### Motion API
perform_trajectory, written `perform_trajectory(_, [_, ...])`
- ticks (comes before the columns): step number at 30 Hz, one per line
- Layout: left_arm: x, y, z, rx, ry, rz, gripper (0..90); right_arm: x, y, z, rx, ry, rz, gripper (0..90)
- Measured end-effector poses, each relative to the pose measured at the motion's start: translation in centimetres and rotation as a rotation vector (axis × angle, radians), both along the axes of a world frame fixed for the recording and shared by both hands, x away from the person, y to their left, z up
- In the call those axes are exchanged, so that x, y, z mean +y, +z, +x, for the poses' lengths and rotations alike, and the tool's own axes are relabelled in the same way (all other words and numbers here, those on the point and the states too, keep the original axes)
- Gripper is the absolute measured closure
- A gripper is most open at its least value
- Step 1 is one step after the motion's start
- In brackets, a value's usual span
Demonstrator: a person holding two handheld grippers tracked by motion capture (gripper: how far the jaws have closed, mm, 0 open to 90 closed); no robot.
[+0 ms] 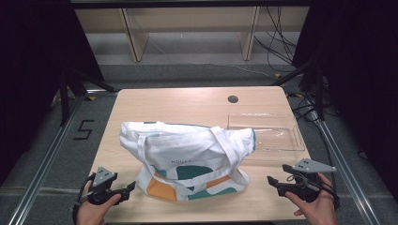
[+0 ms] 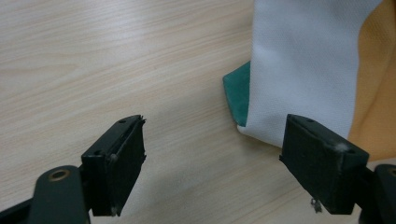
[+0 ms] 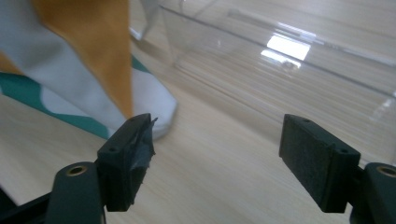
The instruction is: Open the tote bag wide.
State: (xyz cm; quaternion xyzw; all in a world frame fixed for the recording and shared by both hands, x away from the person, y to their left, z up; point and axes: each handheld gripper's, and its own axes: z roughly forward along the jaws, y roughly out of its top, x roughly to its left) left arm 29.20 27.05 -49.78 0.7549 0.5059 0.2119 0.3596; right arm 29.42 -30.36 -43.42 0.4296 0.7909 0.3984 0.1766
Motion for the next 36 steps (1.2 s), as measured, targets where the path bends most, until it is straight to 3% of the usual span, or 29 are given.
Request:
perform_trajectory(1, [0.0, 0.0, 0.0, 0.0, 0.0, 0.0, 20.6, 0.0, 0.0, 0.0, 0.0, 0.0, 0.0, 27.8])
perform_trajectory(3, [-0.1, -0.1, 0.0, -0.009, 0.005, -0.011, 20.6, 0.8, 1.3, -0.7, 0.007, 0.005, 0.011, 29.4])
perform_trajectory(5, [-0.2, -0.1, 0.0, -0.006, 0.007, -0.018, 20.7, 1.3, 2.7, -1.3, -0.005, 0.035, -0.01, 31.5])
perform_trajectory(8, [-0.2, -0.1, 0.1, -0.009, 0.002, -0.016, 20.8, 1.8, 3.6, -1.4, -0.021, 0.051, 0.02, 33.1])
perform_trajectory(9, [-0.1, -0.1, 0.1, -0.003, -0.001, -0.009, 20.8, 1.8, 4.1, -1.4, -0.032, 0.066, 0.006, 33.6])
perform_trajectory(10, [-0.2, -0.2, 0.2, -0.003, -0.004, -0.016, 20.7, 2.1, 4.4, -1.6, -0.016, 0.057, 0.021, 33.6])
perform_trajectory(11, [0.0, -0.2, 0.2, 0.005, -0.013, 0.008, 20.8, 2.2, 4.8, -1.6, -0.037, 0.071, 0.018, 33.8])
perform_trajectory(14, [-0.1, -0.1, 0.1, -0.004, 0.001, -0.011, 20.8, 3.0, 6.4, -2.2, -0.041, 0.105, 0.062, 34.9])
perform_trajectory(16, [-0.1, -0.1, 0.2, -0.007, -0.008, -0.009, 20.8, 3.6, 7.6, -2.3, -0.088, 0.14, 0.076, 35.9])
perform_trajectory(18, [-0.1, -0.2, 0.2, -0.005, -0.005, 0.003, 20.8, 4.3, 8.6, -2.3, -0.105, 0.155, 0.086, 35.8])
perform_trajectory(22, [-0.1, -0.1, 0.1, -0.005, -0.005, -0.011, 20.8, 5.7, 10.5, -1.4, -0.144, 0.237, 0.08, 38.0])
perform_trajectory(23, [0.2, -0.1, 0.2, 0.008, -0.024, 0.02, 20.8, 6.2, 11.0, -1.4, -0.128, 0.245, 0.096, 38.4])
perform_trajectory(27, [0.2, 0.0, 0.1, 0.008, -0.02, 0.018, 20.8, 7.6, 12.0, -0.3, -0.165, 0.278, 0.1, 38.7])
perform_trajectory(29, [0.0, 0.0, 0.1, -0.004, -0.007, 0.005, 20.8, 8.7, 12.6, 0.2, -0.138, 0.292, 0.1, 40.6])
perform_trajectory(30, [-0.1, -0.1, 0.1, -0.011, -0.003, -0.014, 20.8, 8.9, 12.8, 0.5, -0.166, 0.309, 0.09, 40.8])
perform_trajectory(31, [0.3, 0.0, 0.1, 0.005, -0.031, 0.022, 20.8, 9.2, 13.1, 0.6, -0.144, 0.316, 0.09, 41.1])
perform_trajectory(34, [0.0, -0.1, 0.1, -0.002, 0.001, -0.011, 20.9, 10.1, 13.5, 1.3, -0.163, 0.339, 0.102, 42.9])
perform_trajectory(36, [0.2, 0.0, 0.1, 0.007, -0.006, 0.011, 20.9, 10.5, 13.9, 1.7, -0.157, 0.342, 0.077, 43.4])
